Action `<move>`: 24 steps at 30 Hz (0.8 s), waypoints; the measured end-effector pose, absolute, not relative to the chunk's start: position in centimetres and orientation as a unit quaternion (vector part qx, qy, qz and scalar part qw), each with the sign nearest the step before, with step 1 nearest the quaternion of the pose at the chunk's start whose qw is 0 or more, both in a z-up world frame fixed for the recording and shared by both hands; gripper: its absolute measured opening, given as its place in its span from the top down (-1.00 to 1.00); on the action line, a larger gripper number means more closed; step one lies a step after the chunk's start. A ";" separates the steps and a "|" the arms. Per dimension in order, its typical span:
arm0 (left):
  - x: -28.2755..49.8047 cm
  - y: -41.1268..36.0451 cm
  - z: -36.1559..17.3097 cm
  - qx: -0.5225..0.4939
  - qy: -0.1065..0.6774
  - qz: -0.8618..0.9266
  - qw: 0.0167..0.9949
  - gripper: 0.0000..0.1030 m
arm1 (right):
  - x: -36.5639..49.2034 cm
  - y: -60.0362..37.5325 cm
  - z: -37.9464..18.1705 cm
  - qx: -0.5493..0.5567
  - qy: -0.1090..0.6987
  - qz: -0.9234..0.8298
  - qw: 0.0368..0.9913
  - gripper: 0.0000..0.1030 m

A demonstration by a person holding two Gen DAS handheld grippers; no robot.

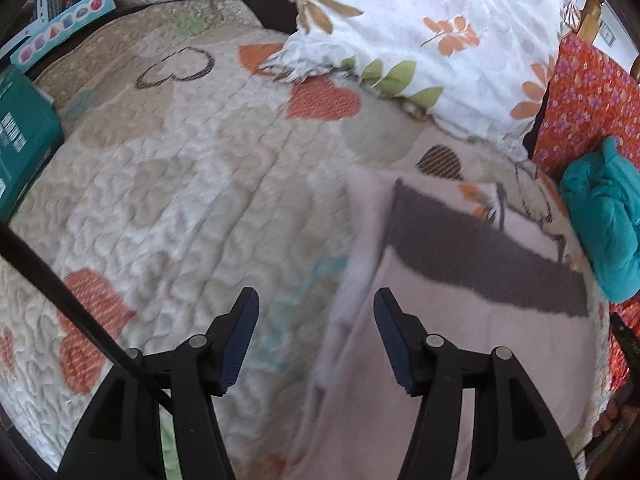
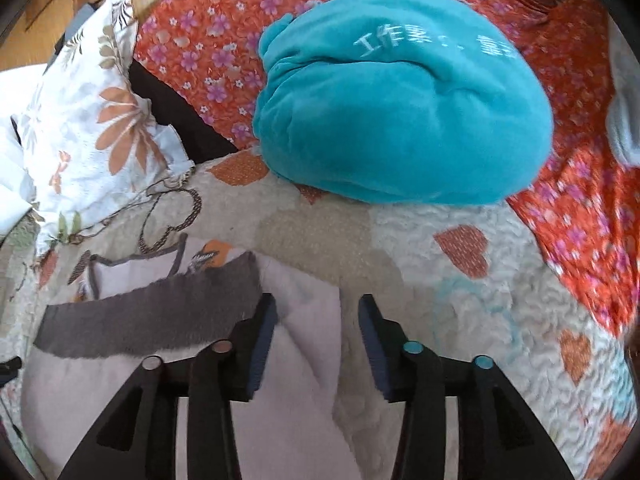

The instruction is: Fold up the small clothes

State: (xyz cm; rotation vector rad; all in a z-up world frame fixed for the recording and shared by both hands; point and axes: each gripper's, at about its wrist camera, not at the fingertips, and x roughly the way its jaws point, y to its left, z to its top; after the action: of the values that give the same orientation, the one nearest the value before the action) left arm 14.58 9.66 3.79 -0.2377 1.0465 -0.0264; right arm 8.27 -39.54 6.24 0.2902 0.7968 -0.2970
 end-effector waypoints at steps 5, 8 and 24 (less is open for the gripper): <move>12.7 9.9 2.1 -0.036 0.526 0.013 0.850 -0.19 | 4.7 -39.9 7.0 0.188 0.382 -0.143 0.894 -0.07; 11.4 11.9 2.1 0.018 0.500 0.104 0.860 -0.09 | 2.2 -40.2 7.4 0.211 0.379 -0.135 0.891 -0.10; 3.2 10.9 5.3 -0.125 0.463 0.006 0.878 -0.23 | -5.2 -41.9 2.9 0.303 0.410 -0.139 0.849 -0.26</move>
State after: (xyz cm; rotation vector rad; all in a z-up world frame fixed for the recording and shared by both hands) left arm 3.21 10.90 5.27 -0.2601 0.9657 0.0130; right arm -5.18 -41.93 2.90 0.6379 0.8650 -0.2926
